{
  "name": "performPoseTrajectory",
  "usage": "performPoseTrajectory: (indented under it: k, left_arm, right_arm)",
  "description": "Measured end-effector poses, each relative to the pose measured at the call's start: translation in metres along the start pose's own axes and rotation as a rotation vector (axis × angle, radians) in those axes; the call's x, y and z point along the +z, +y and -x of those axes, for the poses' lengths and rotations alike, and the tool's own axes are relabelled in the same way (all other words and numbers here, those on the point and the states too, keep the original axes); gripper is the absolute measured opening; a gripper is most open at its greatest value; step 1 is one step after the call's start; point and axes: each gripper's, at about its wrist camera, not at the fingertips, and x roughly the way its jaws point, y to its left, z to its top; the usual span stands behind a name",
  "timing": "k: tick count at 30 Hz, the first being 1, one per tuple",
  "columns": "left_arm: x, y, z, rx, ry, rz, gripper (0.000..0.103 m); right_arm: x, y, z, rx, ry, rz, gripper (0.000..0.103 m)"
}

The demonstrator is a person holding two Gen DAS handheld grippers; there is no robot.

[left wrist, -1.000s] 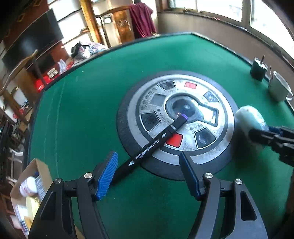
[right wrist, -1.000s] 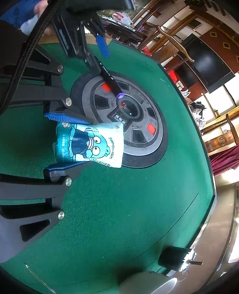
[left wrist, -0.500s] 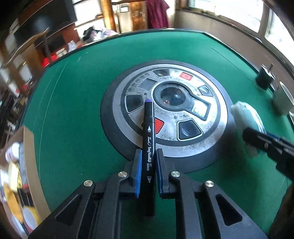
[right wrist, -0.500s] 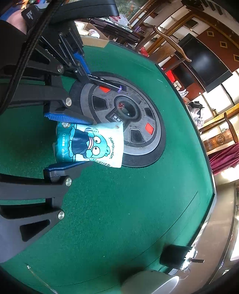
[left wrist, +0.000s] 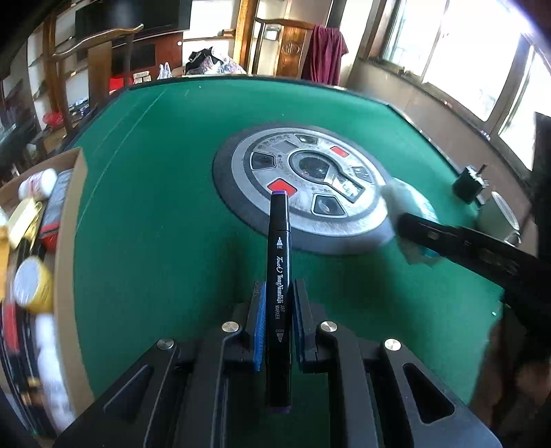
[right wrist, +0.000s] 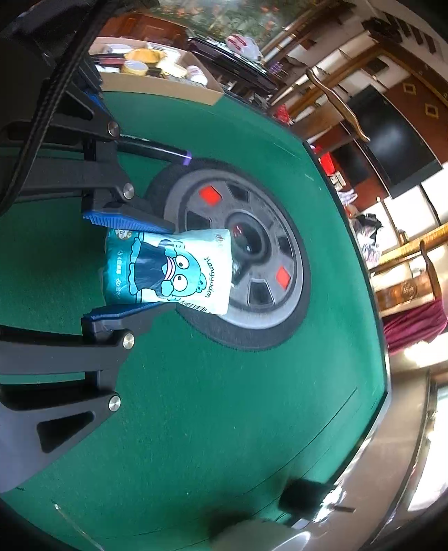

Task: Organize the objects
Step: 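Grasp the purple-capped black marker with the left gripper while the right holds the packet, then lower tissue packet and marker into the cardboard tray and open both grippers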

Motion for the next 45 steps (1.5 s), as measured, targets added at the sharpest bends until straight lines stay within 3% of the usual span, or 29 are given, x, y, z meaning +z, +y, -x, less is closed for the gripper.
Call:
performPoseTrajectory:
  k: [21,36,45]
  left_arm:
    - [-0.035,0.049,0.07,-0.026,-0.147,0.142,0.012]
    - [-0.058,0.134,0.115,0.005,-0.243,0.292,0.012]
    - [-0.068,0.183,0.11,0.045,-0.244,0.392,0.012]
  right_arm:
    - [-0.046,0.077,0.008,0.133,0.023,0.215,0.033]
    - [-0.081,0.167,0.021,0.234,0.026,0.38,0.033]
    - [-0.095,0.228,0.01,0.294,0.072,0.484,0.034]
